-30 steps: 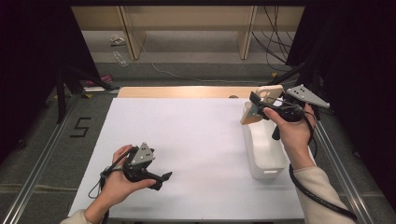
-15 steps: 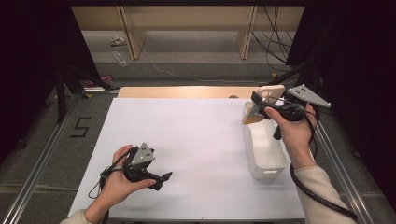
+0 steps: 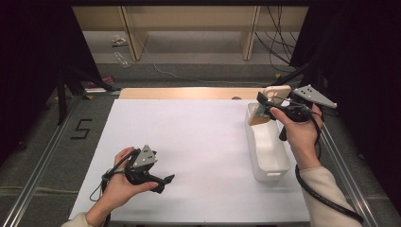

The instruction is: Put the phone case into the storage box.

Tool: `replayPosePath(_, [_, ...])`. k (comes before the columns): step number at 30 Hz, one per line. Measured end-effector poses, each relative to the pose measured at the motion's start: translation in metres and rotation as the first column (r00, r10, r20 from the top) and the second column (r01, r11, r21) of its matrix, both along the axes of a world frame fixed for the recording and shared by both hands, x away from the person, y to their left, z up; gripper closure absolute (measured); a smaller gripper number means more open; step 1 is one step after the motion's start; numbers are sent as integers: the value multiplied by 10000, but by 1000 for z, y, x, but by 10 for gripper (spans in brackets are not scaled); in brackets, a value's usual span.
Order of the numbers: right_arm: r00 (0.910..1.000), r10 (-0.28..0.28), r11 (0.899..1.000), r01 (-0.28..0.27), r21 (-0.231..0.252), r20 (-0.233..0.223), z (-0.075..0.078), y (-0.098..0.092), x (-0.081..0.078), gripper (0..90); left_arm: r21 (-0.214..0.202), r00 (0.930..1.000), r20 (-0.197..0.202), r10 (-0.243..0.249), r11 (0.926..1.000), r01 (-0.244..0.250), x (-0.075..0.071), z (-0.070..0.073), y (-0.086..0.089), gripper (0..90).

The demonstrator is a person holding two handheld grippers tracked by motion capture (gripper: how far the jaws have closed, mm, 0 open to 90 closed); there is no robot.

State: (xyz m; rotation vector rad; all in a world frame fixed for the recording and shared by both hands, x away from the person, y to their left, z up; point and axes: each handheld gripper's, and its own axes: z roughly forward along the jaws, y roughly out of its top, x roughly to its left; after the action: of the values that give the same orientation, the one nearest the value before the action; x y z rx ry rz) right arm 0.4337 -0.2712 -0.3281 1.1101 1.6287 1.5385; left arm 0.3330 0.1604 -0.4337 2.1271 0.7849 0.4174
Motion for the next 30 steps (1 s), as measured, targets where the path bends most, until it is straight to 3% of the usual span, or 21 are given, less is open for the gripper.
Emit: replayPosePath(30, [9992,-362,9983,353,-458,-194,0,-5,11,145,-25,10000,-22,-10,10000,10,0,0,0,0])
